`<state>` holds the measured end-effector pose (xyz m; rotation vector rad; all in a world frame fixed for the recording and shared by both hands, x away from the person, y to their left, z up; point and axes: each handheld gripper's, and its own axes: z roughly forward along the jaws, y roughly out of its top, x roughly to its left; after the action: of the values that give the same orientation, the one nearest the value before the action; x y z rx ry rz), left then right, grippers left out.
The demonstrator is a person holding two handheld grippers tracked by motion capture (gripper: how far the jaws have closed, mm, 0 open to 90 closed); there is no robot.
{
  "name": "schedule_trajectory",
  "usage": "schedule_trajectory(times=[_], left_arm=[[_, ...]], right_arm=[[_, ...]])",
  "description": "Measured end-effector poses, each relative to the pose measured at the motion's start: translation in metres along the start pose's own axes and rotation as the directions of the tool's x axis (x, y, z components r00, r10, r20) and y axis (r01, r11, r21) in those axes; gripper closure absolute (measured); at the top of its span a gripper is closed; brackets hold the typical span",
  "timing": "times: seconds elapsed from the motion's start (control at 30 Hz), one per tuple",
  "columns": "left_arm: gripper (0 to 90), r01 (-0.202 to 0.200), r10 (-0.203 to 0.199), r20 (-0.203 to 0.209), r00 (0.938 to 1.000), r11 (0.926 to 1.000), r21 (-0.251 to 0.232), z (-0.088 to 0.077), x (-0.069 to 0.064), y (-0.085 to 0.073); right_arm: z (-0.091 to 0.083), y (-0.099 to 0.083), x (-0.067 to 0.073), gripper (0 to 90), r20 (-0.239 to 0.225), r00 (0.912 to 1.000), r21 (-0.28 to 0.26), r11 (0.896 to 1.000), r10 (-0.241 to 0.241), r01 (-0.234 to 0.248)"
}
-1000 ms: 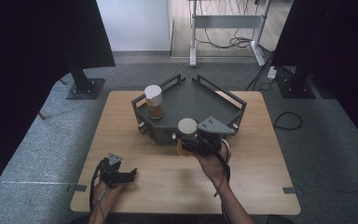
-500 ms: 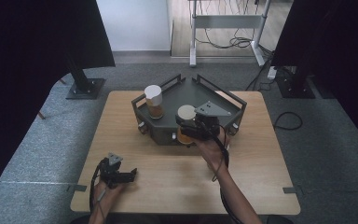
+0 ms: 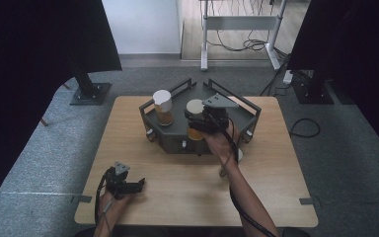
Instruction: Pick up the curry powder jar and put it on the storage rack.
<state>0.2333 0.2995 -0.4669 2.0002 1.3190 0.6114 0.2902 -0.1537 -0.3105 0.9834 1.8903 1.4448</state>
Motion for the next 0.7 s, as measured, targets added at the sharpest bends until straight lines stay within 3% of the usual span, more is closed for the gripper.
schedule_trajectory(times=[0.47, 0.7], left_arm=[[2.5, -0.003, 0.003, 0.004, 1.0, 1.0, 0.0, 0.0, 0.001, 0.0], [2.5, -0.004, 0.004, 0.005, 1.0, 1.0, 0.0, 0.0, 0.001, 0.0]], right_arm=[[0.032, 0.01, -0.012, 32.8, 0.019, 0.9998, -0.001, 1.0, -0.011, 0.011], [0.045, 0.009, -0.017, 32.7, 0.035, 0.9994, 0.004, 1.0, 0.009, -0.009]])
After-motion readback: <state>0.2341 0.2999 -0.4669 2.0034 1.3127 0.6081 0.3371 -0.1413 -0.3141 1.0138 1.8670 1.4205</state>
